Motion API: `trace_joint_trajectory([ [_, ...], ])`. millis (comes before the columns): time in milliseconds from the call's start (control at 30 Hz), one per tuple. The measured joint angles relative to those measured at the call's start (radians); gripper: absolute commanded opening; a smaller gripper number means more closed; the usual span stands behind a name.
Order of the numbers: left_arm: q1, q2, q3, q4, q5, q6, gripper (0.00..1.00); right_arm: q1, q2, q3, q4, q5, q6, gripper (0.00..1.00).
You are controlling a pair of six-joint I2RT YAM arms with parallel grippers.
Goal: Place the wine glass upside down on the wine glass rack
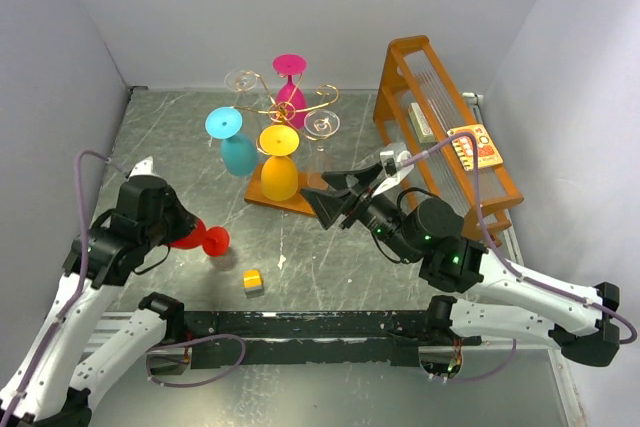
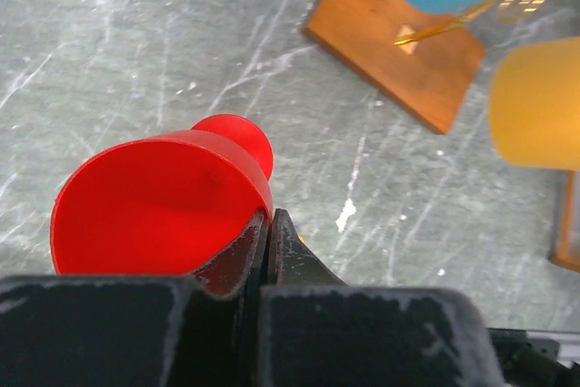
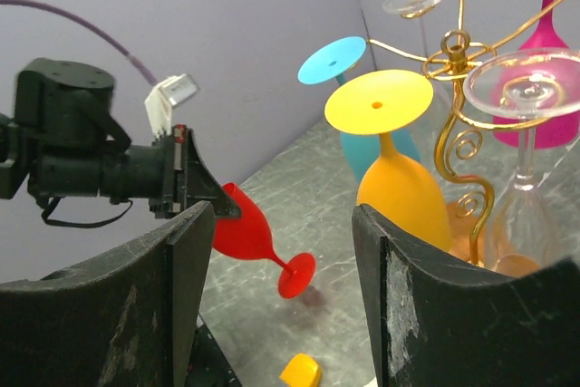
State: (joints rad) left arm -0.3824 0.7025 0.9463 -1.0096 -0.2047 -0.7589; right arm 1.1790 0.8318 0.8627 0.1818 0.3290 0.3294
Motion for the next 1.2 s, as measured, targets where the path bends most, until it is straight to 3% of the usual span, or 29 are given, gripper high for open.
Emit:
trace_joint_trajectory([
  [267,0.0,-0.163,-0.023,0.111,0.193,0.012,0.07,0.0,0.047,0.01,-0.084,0.05,0.195,0.61],
  [767,0.0,-0.268,-0.316,0.455,0.558,-0.077,0.07,0.0,0.144,-0.091,-0.316,0.139,0.904,0.48],
  [1200,-0.001,-0.266,-0.512,0.787,0.655,-0.191,0.07,0.0,0.291,-0.108,-0.448,0.16,1.457,0.4],
])
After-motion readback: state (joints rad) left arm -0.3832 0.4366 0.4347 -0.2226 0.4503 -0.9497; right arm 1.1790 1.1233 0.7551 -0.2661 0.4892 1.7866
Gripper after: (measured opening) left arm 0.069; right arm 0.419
